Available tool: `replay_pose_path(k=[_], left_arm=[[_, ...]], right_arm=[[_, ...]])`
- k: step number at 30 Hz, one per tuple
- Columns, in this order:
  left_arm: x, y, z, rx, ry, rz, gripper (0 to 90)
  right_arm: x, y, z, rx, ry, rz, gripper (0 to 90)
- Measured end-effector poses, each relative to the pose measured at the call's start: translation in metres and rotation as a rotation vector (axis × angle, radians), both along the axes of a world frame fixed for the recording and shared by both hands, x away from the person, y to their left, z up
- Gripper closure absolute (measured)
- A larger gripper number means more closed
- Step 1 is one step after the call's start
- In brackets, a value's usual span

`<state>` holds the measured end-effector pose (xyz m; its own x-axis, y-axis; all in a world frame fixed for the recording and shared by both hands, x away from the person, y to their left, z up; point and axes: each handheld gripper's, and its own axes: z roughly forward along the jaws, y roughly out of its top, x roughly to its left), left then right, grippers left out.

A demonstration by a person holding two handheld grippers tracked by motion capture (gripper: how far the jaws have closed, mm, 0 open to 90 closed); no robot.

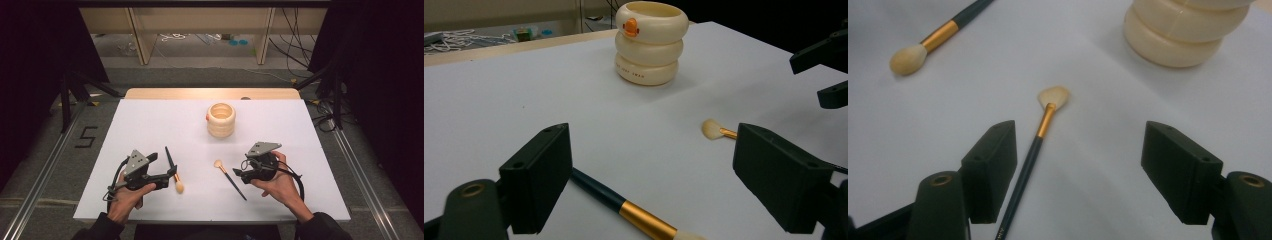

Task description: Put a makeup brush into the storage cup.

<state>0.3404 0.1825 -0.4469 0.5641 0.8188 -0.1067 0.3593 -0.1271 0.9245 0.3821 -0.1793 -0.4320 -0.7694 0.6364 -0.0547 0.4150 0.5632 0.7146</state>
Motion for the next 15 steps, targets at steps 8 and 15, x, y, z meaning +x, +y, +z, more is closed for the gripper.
replay_pose_path(k=[8,15], left_arm=[[0.0,0.0,0.0,-0.002,0.003,-0.001,15.9],[0.0,0.0,0.0,-0.003,0.005,-0.002,15.9]], right_arm=[[0.012,0.017,-0.007,-0.064,0.066,0.043,34.0],[0.018,0.032,-0.009,-0.143,0.129,0.076,38.4]])
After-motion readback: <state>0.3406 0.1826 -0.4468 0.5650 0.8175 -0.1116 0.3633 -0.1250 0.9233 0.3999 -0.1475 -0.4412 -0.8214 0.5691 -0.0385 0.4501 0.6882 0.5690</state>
